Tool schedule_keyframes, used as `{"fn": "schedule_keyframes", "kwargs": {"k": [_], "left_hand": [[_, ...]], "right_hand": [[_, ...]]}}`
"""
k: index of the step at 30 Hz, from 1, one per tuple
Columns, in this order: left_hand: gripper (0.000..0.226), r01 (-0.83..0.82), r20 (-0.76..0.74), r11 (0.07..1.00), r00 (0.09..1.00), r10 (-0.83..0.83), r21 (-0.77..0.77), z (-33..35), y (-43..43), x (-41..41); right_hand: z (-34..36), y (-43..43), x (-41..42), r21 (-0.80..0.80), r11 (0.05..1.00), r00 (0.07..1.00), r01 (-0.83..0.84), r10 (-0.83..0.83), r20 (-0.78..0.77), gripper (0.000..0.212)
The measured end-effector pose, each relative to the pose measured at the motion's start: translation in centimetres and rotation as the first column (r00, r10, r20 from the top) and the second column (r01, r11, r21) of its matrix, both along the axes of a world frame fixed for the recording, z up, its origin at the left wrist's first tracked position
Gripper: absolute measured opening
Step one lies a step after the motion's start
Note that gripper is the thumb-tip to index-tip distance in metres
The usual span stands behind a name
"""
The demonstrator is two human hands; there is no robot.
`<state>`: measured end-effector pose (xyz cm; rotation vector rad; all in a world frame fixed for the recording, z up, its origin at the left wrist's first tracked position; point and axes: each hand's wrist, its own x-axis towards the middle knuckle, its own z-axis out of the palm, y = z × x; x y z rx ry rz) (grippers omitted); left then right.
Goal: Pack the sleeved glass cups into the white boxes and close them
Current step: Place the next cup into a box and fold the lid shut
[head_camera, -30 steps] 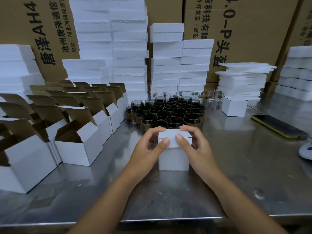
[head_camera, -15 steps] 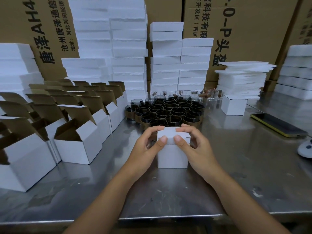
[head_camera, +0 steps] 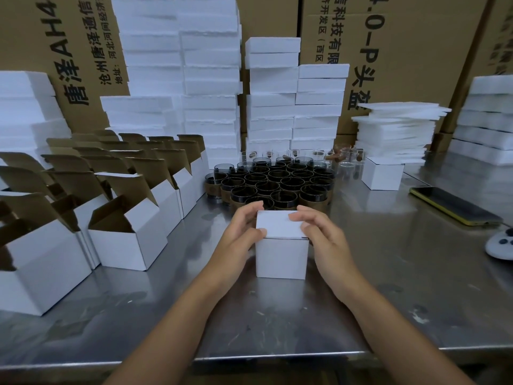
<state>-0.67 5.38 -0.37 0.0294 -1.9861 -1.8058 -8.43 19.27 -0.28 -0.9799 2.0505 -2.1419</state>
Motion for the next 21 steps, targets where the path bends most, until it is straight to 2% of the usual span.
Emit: {"fn": "schedule_keyframes", "kwargs": {"k": [3,6,8,9,11,14,17,21], "left_hand": [[0.041,0.003,-0.015,1.0,1.0,-0.003,0.026,0.1,-0.1,0.1],[0.044,0.016,-0.024,0.999,1.0,-0.016,0.029,0.1,-0.1,0.2],[0.053,0.035,-0.025,0.999,0.999,-0.035,0.012,0.0,-0.2,0.2],[0.058,0.041,-0.027,0.999,0.999,-0.041,0.0,-0.2,-0.2,0.2],[0.058,0.049,-0.029,0.999,0.998,-0.05,-0.024,-0.4,-0.3,0.1],[0.05,0.088,-0.005,0.996,0.996,-0.088,0.017,-0.4,-0.3,0.0],[0.045,0.112,0.041,0.991,0.993,-0.115,0.079,-0.6,-0.3,-0.1],[0.033,0.044,0.077,0.999,0.996,-0.042,-0.02,-0.9,-0.1,-0.2]], "right_hand": [[-0.3,0.1,0.2,-0.025,0.991,0.98,0.132,-0.134,-0.146,0.027],[-0.4,0.4,0.8,-0.047,0.962,0.911,0.269,-0.27,-0.311,0.017],[-0.3,0.8,1.3,0.035,0.957,0.891,0.289,-0.255,-0.375,0.008],[-0.3,1.1,1.6,0.13,0.949,0.887,0.287,-0.212,-0.409,0.006],[-0.2,1.6,2.3,0.35,0.858,0.827,0.376,-0.141,-0.544,0.032],[0.4,1.7,3.1,0.424,0.686,0.695,0.591,-0.167,-0.7,0.06],[1.0,1.5,2.7,0.474,0.557,0.667,0.682,-0.209,-0.715,0.063],[1.3,2.9,0.6,0.473,0.492,0.648,0.73,-0.279,-0.709,0.054]]}}
